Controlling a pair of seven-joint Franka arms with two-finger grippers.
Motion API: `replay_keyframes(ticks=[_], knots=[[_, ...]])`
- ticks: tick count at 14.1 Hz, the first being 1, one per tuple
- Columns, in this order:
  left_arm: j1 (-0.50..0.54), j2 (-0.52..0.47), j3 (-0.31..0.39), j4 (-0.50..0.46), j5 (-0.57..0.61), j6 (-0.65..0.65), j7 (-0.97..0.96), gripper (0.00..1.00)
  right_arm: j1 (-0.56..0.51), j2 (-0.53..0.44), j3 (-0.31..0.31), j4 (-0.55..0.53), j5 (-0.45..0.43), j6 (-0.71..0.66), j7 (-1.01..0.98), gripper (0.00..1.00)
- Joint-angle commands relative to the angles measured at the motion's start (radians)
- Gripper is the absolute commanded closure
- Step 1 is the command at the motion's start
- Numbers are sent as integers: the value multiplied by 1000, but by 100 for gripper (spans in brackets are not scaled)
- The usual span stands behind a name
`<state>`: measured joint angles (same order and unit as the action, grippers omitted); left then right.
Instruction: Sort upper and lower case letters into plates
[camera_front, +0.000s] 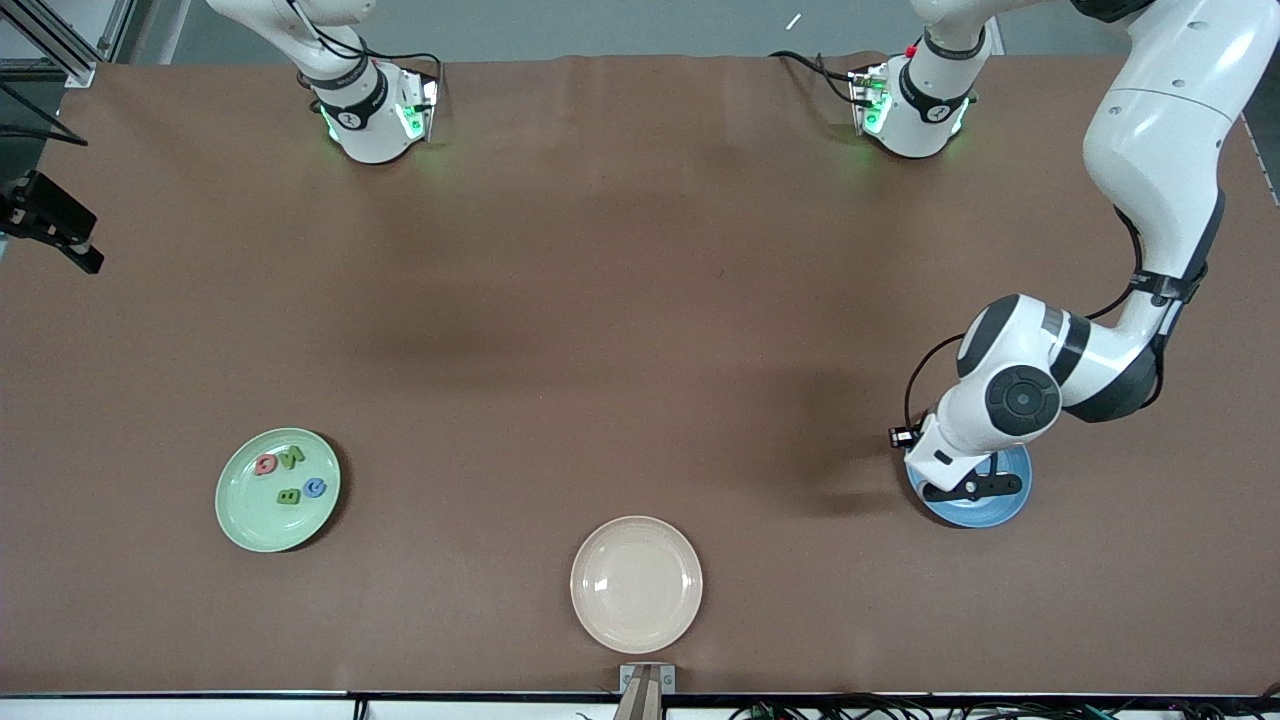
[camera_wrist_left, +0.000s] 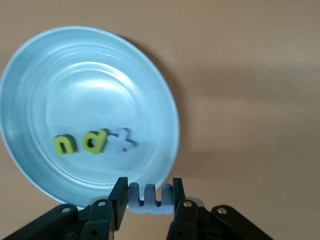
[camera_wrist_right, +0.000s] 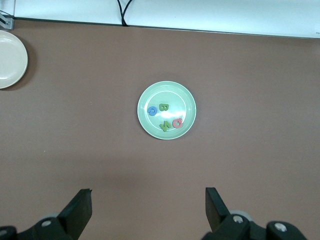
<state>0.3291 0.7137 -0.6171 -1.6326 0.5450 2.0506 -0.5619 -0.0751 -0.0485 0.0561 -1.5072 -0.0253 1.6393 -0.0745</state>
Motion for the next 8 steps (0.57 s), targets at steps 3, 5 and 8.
replay_keyframes(ticks=[3, 5, 8], knots=[[24, -11, 14, -6, 47, 3, 63, 86, -22, 33, 21, 19, 2, -15, 15, 0], [30, -8, 19, -4, 82, 3, 65, 18, -22, 38, 19, 21, 2, -16, 15, 0], [64, -20, -13, 8, 81, 10, 82, 0, -44, 62, 19, 16, 2, -134, 12, 0]])
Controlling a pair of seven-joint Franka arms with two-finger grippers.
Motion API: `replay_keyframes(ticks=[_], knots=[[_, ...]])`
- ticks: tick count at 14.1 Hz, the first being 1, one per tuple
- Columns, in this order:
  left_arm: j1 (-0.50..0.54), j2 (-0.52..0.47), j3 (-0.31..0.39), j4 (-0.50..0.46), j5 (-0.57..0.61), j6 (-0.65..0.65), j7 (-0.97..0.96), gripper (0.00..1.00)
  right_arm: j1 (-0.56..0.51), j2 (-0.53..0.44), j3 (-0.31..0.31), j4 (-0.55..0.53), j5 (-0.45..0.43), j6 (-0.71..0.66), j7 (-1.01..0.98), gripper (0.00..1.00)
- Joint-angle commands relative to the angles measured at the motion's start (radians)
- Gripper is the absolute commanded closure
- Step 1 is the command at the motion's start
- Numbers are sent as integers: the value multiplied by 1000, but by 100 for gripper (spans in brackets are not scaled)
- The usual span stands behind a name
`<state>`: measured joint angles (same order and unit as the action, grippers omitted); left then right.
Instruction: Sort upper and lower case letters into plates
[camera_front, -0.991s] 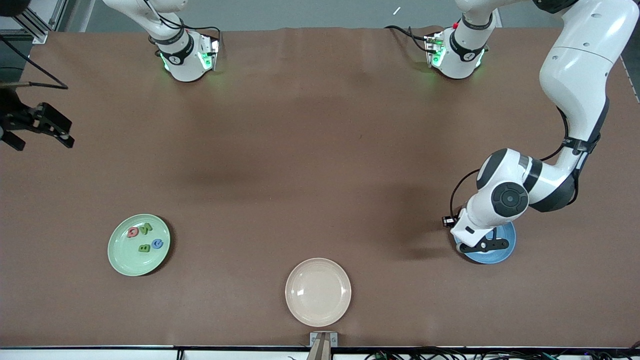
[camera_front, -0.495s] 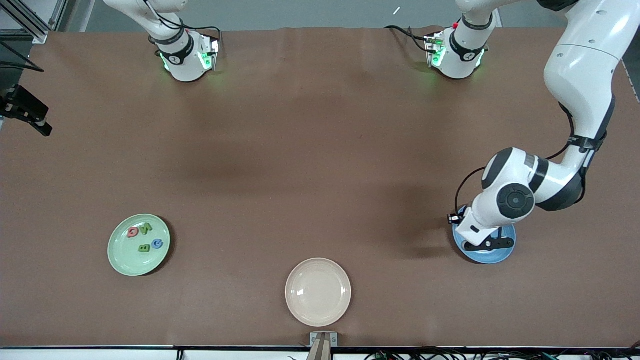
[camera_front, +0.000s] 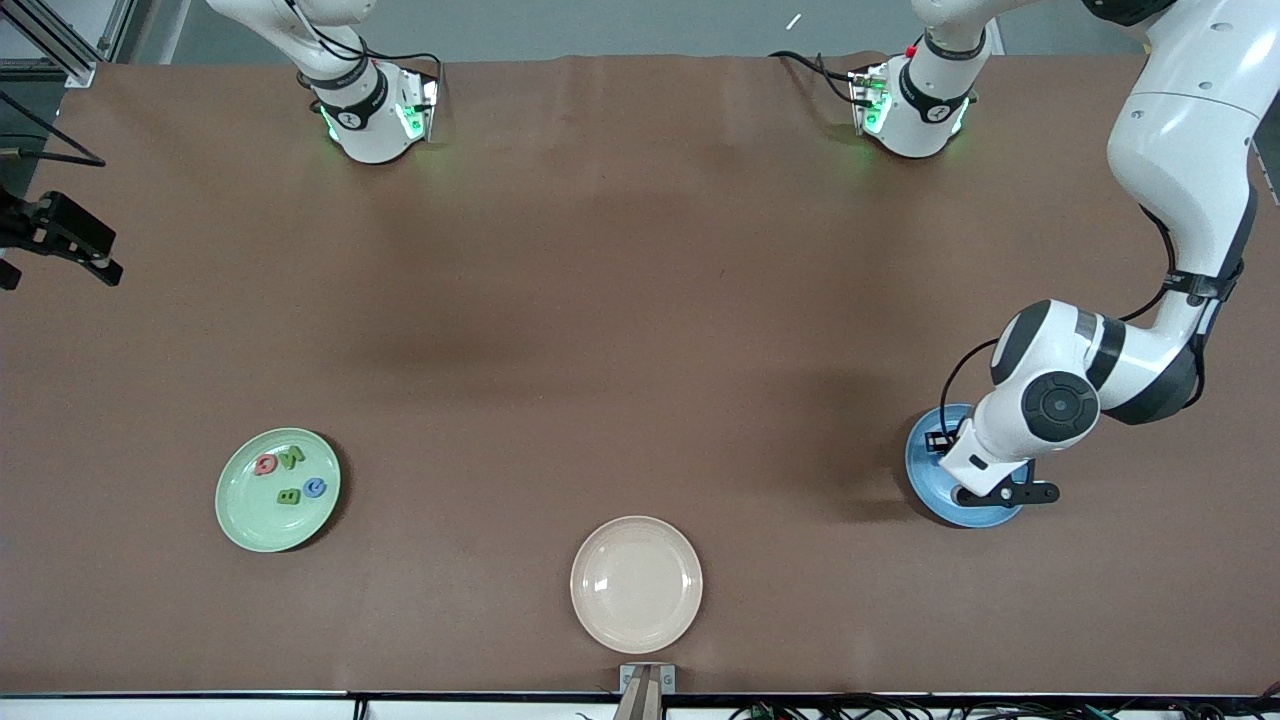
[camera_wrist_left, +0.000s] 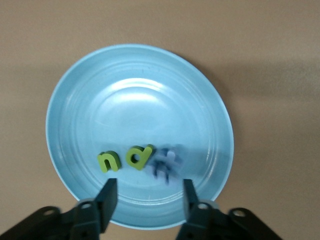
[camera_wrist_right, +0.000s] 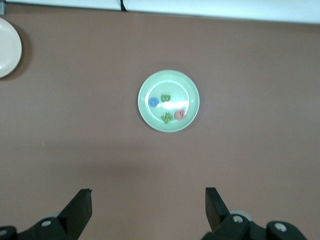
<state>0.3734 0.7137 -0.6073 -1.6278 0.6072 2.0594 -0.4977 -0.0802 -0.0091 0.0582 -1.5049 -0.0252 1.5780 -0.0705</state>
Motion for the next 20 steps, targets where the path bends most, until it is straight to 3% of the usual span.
replay_keyframes(ticks=[1, 5, 7, 10, 12, 15, 17, 20], knots=[[28, -37, -40, 23, 13, -1, 27, 0, -39, 26, 17, 12, 4, -102, 8, 0], [48, -160, -58, 43, -20, -30, 105, 0, -44, 28, 17, 18, 2, -99, 11, 0], [47, -232, -60, 65, -123, -71, 110, 0, -39, 28, 18, 23, 4, -87, 12, 0], [45, -316, -58, 149, -300, -253, 107, 0, -36, 28, 20, 29, 5, -67, 12, 0], [45, -376, -63, 183, -328, -367, 113, 0, -33, 26, 22, 29, 19, -46, 12, 0], [36, -474, -54, 183, -394, -418, 117, 0, -42, 26, 18, 29, 50, -46, 3, 0], [4, -545, 3, 160, -423, -444, 193, 0, -38, 26, 18, 28, 50, -49, 3, 0], [-190, -620, 270, 148, -487, -522, 313, 0, -33, 28, 18, 28, 50, -44, 3, 0]])
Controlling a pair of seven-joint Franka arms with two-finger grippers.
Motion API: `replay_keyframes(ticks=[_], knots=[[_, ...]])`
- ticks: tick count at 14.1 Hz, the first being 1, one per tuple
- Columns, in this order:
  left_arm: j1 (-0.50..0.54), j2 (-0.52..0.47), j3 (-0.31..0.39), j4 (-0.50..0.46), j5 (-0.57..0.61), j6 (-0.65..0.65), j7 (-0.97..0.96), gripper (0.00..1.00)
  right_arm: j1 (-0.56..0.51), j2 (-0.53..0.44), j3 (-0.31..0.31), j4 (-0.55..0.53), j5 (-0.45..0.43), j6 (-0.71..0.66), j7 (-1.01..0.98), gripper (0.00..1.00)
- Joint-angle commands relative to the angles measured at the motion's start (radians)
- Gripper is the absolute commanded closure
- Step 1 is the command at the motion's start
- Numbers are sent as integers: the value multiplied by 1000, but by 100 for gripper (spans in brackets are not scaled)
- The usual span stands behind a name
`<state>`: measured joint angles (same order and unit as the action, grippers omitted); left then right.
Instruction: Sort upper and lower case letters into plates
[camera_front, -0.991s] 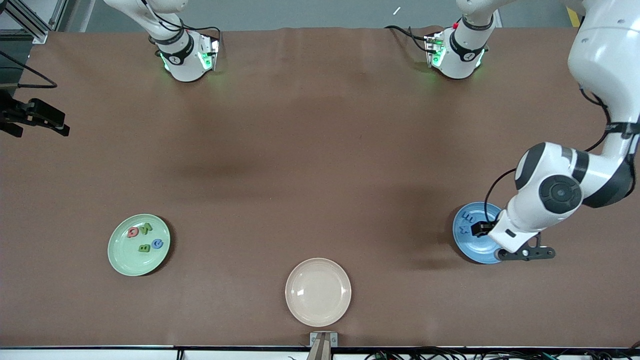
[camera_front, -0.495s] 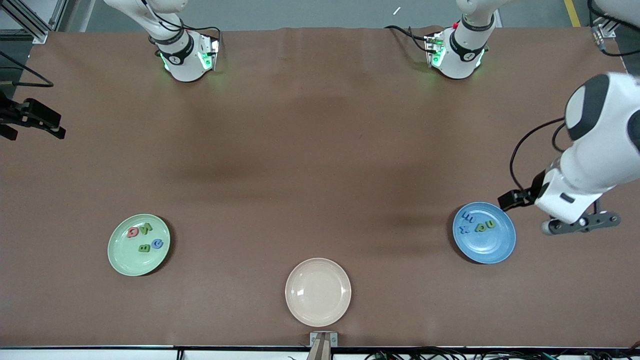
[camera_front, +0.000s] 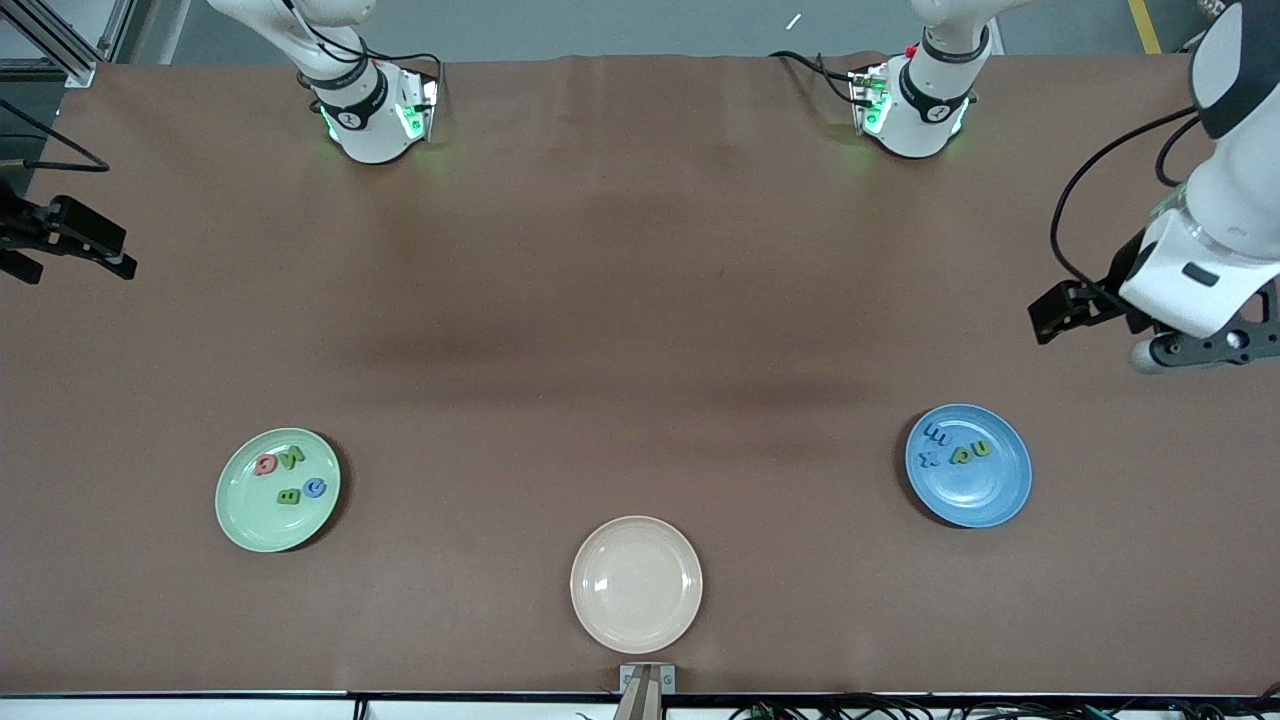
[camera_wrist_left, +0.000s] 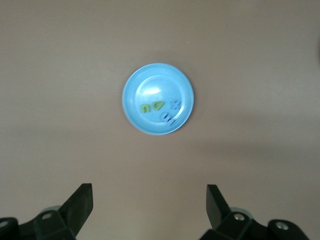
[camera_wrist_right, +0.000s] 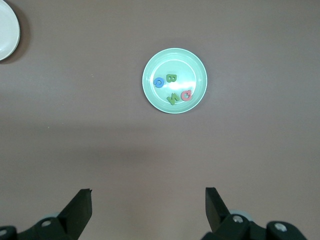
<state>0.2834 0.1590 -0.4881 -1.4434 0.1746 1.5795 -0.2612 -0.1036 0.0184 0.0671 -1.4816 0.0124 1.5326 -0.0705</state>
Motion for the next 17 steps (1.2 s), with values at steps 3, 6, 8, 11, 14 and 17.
replay_keyframes(ticks=[3, 6, 8, 11, 14, 17], knots=[[-206, -128, 320, -97, -156, -49, 131, 0, -10, 0, 11, 4, 12, 3, 1, 0], [-242, -180, 352, -155, -162, -47, 132, 0, -10, 0, 11, 1, 11, 1, 1, 0], [-257, -213, 365, -184, -162, -42, 131, 0, -10, 0, 11, 1, 11, 1, 1, 0], [-259, -211, 355, -186, -168, -38, 112, 0, -10, -1, 11, 3, 6, 4, 1, 0], [-254, -220, 344, -187, -170, -44, 126, 0, -2, -1, 11, 4, -3, 27, 1, 0], [-250, -219, 345, -158, -172, -44, 134, 0, 68, -5, -50, 0, -6, 24, 11, 0]])
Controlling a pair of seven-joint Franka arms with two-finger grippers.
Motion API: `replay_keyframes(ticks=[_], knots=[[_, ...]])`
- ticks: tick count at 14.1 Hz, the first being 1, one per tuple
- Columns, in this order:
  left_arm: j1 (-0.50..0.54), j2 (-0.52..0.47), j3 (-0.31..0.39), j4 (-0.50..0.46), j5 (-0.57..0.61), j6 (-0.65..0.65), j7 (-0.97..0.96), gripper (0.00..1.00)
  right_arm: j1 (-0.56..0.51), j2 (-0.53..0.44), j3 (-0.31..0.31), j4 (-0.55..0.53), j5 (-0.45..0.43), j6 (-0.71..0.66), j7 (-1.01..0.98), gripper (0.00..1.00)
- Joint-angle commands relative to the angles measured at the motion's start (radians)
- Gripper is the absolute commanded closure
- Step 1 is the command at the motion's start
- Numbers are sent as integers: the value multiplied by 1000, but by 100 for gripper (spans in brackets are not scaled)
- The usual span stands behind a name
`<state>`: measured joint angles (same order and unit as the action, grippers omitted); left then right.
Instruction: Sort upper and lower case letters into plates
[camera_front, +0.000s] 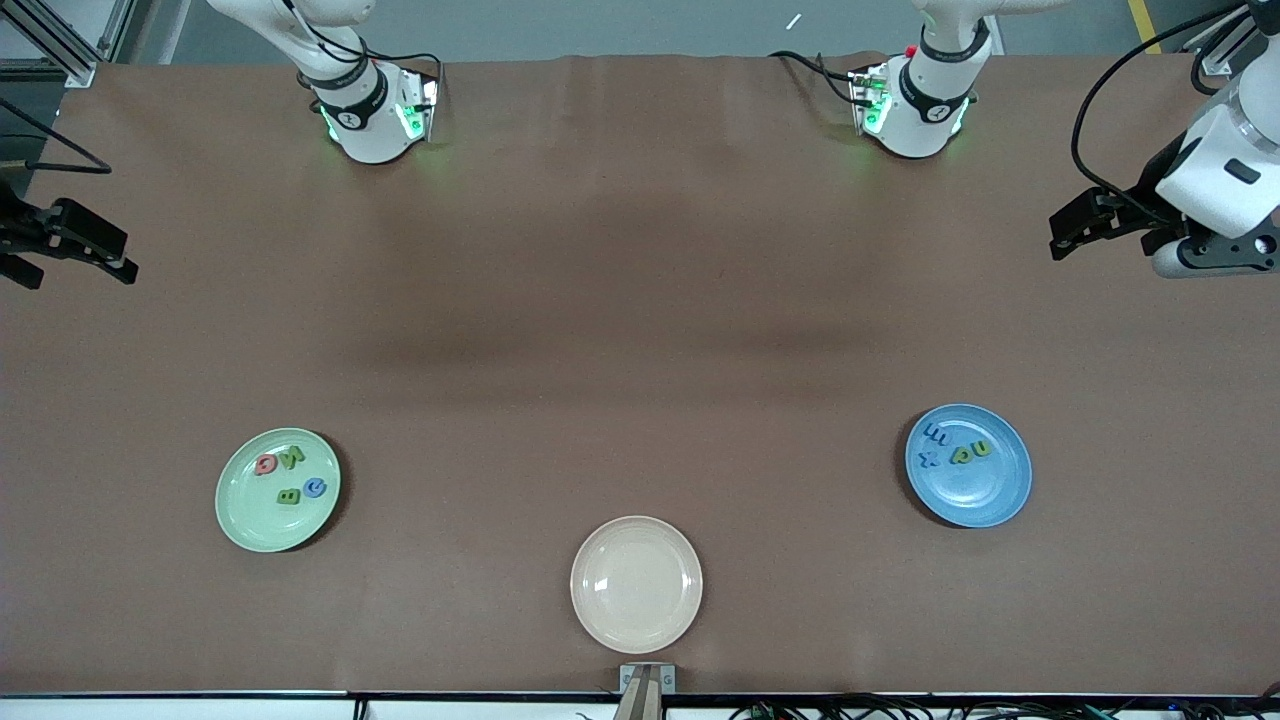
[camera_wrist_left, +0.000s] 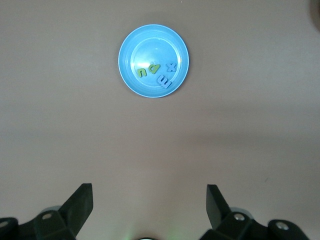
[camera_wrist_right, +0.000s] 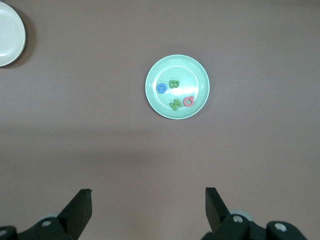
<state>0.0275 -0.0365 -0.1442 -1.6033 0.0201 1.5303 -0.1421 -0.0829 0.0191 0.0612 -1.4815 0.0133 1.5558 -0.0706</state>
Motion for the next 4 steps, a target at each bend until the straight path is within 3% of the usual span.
replay_keyframes(ticks=[1, 4], knots=[[6, -16, 3, 17, -17, 5, 15, 0, 69, -5, -72, 0, -6, 3, 11, 0], [3, -16, 5, 20, -17, 5, 15, 0, 89, -5, -86, 0, -6, 4, 12, 0]])
